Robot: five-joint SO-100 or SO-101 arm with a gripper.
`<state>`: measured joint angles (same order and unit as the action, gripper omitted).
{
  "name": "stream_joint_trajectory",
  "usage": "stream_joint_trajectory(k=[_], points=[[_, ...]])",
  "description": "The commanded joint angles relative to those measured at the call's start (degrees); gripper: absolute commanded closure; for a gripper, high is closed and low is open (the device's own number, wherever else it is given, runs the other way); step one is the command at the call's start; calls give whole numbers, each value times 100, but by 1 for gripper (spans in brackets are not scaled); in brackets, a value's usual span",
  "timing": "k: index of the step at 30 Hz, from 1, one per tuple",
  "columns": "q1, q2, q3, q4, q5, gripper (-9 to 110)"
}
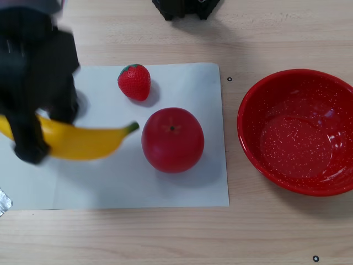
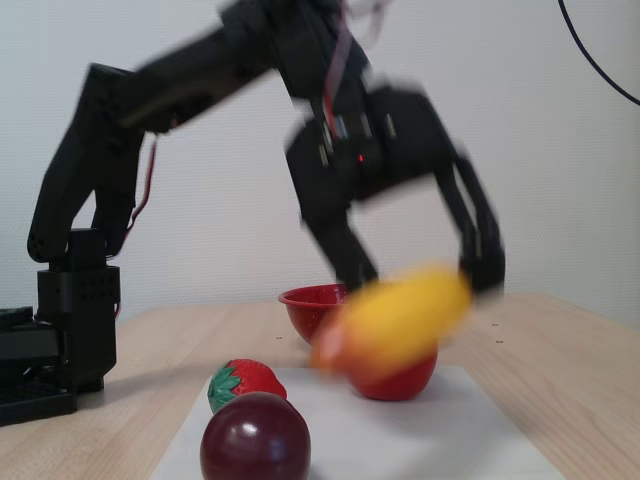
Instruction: Grasp the banana and put it in the red bowl.
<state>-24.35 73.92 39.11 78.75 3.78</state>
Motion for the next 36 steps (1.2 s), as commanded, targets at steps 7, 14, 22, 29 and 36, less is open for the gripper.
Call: stream_joint_trajectory(k=[7,14,22,29,36], points=[[105,3305,-35,220,18,101],[457,3973,483,633,-26,101],[1705,4720,1037,756,-308,101],[3322,4931,1011,932,-624,101],[4772,4860,1204,844,-861,101]])
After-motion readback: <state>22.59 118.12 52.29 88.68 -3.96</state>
